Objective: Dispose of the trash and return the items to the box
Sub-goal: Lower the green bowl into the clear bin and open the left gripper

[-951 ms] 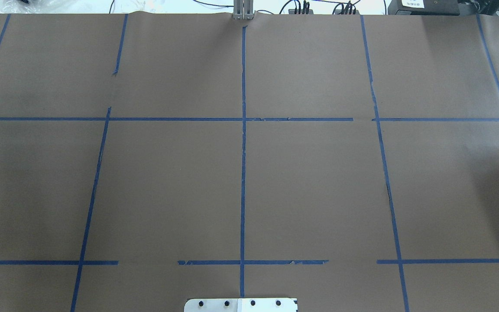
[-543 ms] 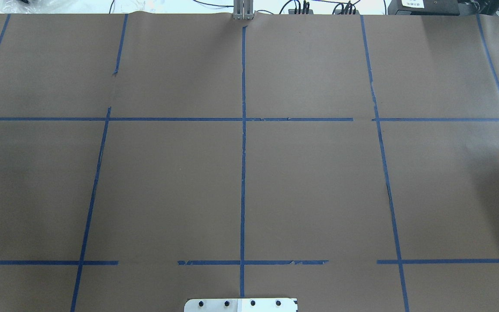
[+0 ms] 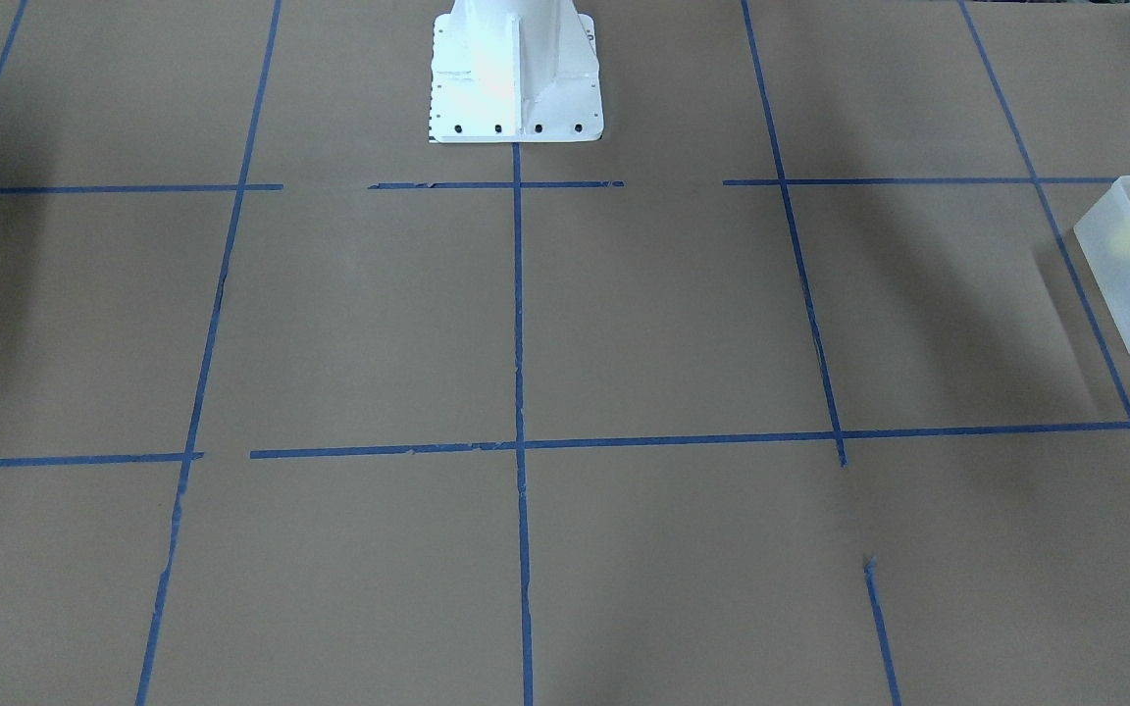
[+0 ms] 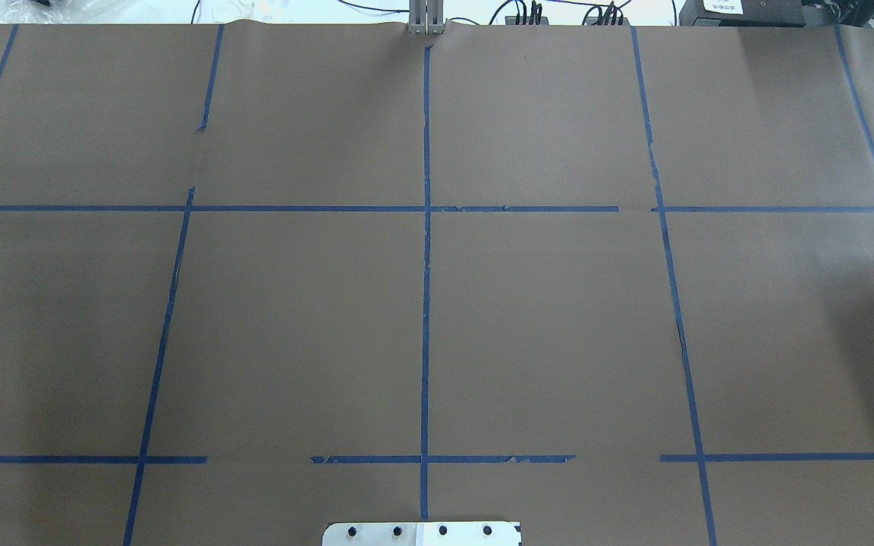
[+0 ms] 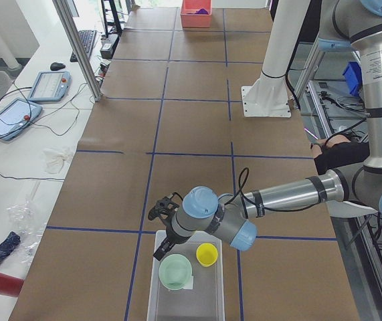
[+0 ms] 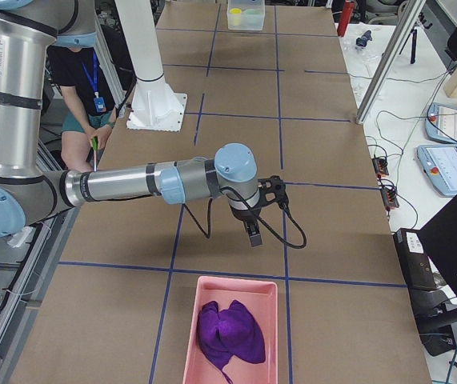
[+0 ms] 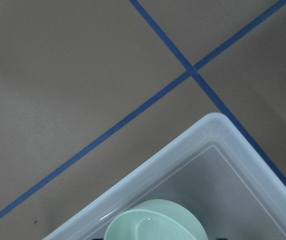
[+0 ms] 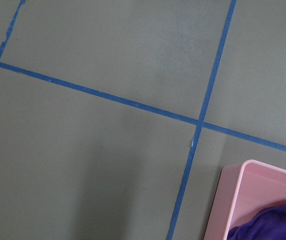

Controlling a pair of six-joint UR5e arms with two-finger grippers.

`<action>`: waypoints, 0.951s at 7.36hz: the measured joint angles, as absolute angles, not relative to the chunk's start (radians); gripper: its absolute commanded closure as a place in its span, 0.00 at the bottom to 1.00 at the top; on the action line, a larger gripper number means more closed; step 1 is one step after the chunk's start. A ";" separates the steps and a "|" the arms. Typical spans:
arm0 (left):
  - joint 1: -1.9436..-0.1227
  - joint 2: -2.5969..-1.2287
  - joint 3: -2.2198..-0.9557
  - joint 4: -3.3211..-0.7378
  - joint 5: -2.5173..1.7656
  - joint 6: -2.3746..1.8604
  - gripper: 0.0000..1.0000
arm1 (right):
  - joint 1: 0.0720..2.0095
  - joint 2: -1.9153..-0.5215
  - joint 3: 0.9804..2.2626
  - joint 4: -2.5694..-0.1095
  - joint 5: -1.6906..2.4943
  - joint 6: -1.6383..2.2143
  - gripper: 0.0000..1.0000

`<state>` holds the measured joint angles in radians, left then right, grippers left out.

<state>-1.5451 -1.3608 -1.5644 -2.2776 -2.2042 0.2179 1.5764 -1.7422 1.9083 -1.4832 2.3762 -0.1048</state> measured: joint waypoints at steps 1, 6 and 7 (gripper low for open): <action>-1.546 -1.379 -1.642 -2.156 -2.211 0.170 0.00 | 1.576 -1.741 1.908 -1.484 2.375 -0.101 0.00; -1.576 -1.338 -1.734 -1.787 -2.499 0.137 0.00 | 1.577 -1.773 1.845 -1.494 2.436 -0.089 0.00; -1.577 -1.311 -1.736 -1.781 -2.479 0.138 0.00 | 1.578 -1.775 1.827 -1.495 2.448 -0.090 0.00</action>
